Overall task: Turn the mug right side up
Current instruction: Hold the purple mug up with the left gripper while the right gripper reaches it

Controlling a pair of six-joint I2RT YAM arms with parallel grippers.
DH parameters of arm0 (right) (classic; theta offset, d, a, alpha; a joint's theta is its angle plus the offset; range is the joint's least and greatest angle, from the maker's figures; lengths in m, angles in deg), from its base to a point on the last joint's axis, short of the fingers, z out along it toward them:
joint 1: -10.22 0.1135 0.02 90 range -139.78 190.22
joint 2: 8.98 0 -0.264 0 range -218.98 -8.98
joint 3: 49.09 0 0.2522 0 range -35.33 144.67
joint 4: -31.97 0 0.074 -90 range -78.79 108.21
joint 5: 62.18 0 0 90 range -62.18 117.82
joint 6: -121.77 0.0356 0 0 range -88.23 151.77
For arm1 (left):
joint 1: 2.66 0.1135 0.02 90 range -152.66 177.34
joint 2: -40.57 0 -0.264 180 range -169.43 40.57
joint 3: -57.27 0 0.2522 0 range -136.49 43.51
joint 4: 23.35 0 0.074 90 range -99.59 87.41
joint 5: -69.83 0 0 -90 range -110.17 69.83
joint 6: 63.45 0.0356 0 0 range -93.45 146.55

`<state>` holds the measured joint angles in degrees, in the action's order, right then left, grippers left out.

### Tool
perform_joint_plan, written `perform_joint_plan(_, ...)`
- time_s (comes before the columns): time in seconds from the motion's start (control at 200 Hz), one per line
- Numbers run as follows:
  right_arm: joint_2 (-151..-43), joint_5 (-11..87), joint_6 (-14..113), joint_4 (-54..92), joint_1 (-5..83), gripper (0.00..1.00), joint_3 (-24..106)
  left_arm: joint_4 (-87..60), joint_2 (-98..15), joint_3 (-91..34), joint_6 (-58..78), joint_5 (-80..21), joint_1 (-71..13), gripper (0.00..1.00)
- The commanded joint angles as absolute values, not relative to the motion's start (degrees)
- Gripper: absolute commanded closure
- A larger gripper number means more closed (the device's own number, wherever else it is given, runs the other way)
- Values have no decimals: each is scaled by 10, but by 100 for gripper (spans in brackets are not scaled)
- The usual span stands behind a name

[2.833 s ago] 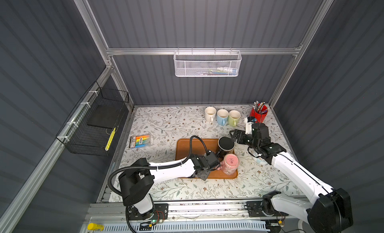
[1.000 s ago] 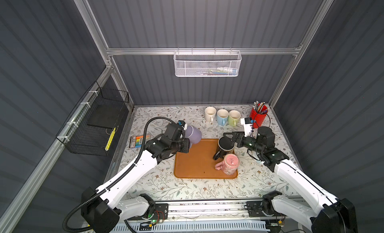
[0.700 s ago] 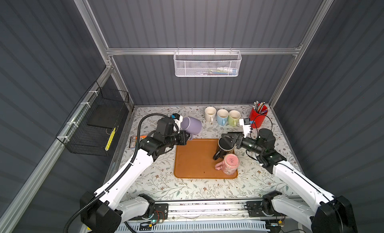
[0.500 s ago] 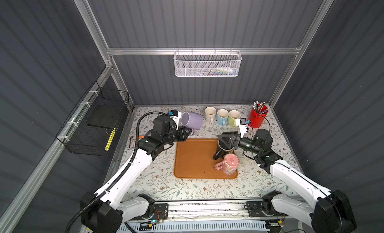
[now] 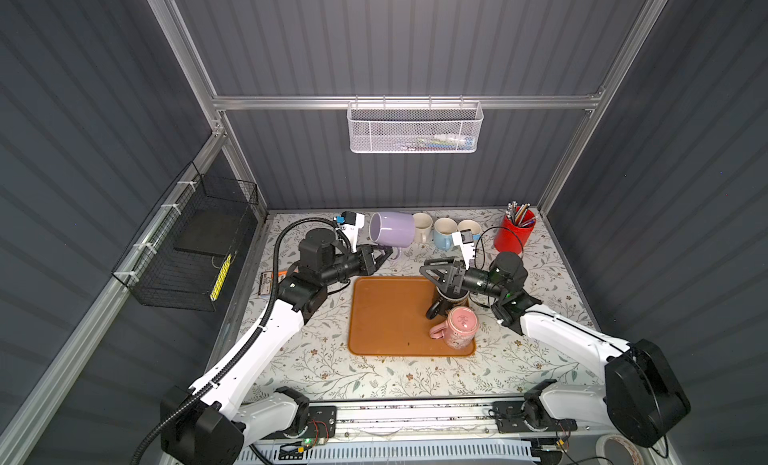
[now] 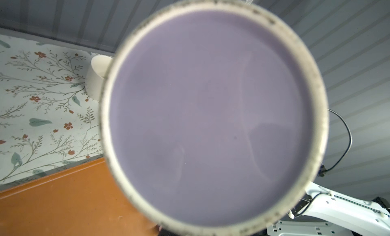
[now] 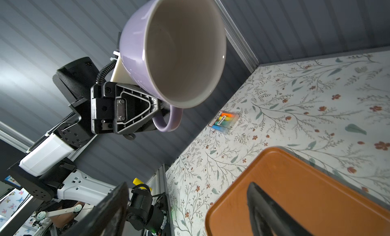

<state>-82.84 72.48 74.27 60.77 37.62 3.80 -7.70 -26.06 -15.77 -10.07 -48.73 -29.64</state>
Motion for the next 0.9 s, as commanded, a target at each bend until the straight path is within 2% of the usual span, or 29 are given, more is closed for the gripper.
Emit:
perform_joint_plan(0.0,-837,744,764,667,384,14,68,-178,-241,-160,-122,-522,-292,100)
perform_joint_plan(0.285,-867,764,793,720,396,19,107,-247,-254,-158,-157,-557,-291,100)
perform_joint_plan(0.625,-906,790,825,757,407,36,161,-288,-260,-159,-176,-580,-291,100)
perform_joint_plan(0.891,-933,792,847,777,412,45,198,-308,-263,-158,-182,-592,-291,100)
